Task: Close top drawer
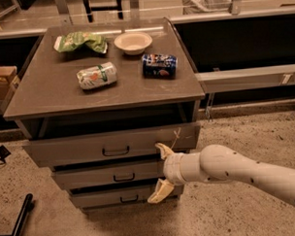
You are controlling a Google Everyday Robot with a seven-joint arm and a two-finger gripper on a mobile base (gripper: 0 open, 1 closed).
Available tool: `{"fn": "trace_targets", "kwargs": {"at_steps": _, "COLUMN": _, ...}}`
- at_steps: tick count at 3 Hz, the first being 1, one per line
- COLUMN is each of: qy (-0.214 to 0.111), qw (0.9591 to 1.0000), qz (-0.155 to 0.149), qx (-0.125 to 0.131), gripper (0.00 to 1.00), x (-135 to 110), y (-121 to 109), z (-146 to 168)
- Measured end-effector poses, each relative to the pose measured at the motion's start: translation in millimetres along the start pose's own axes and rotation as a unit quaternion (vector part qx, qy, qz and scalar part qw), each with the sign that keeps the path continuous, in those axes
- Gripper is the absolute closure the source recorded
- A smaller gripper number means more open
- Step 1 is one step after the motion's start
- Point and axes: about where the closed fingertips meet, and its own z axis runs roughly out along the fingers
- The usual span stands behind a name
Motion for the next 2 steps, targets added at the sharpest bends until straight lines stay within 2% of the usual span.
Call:
{"fn": "trace_targets", "kwargs": {"at_steps": 1, "qy": 0.000, "qw": 1.0000, "qz": 0.000, "qx": 0.000, "gripper": 0.00, "x": 0.0, "y": 0.0, "z": 0.0}}
{"fn": "trace_targets", "kwargs": {"at_steps": 2, "qy": 0.003, "qw": 1.0000, "qz": -0.002, "qx": -0.004, "gripper": 0.18, "x": 2.3, "y": -1.8, "z": 3.5}}
